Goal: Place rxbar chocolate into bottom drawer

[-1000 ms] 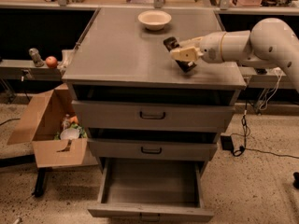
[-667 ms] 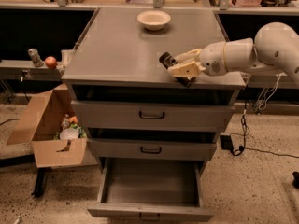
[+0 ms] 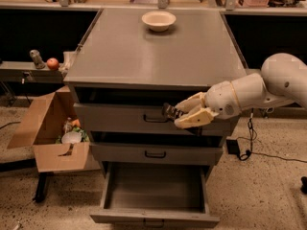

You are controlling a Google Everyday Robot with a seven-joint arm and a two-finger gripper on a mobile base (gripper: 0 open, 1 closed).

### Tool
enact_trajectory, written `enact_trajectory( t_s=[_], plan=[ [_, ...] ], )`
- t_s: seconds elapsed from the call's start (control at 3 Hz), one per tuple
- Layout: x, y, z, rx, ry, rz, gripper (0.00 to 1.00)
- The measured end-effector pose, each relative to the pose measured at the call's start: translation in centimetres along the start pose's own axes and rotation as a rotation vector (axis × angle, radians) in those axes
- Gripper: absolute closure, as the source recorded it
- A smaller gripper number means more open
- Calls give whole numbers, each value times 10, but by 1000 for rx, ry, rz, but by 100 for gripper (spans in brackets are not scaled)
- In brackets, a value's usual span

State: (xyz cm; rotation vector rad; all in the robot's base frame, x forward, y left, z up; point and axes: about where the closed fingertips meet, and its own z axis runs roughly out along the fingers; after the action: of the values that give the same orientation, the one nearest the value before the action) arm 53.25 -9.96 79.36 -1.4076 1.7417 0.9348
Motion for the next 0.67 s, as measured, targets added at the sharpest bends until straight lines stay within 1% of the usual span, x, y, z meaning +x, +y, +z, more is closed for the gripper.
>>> enact_trajectory(
  t_s=[0.33,0.67],
  plan=[
    [0,0,0,0,0,0,100],
    [32,9,9,-30,86,11,100]
  ],
)
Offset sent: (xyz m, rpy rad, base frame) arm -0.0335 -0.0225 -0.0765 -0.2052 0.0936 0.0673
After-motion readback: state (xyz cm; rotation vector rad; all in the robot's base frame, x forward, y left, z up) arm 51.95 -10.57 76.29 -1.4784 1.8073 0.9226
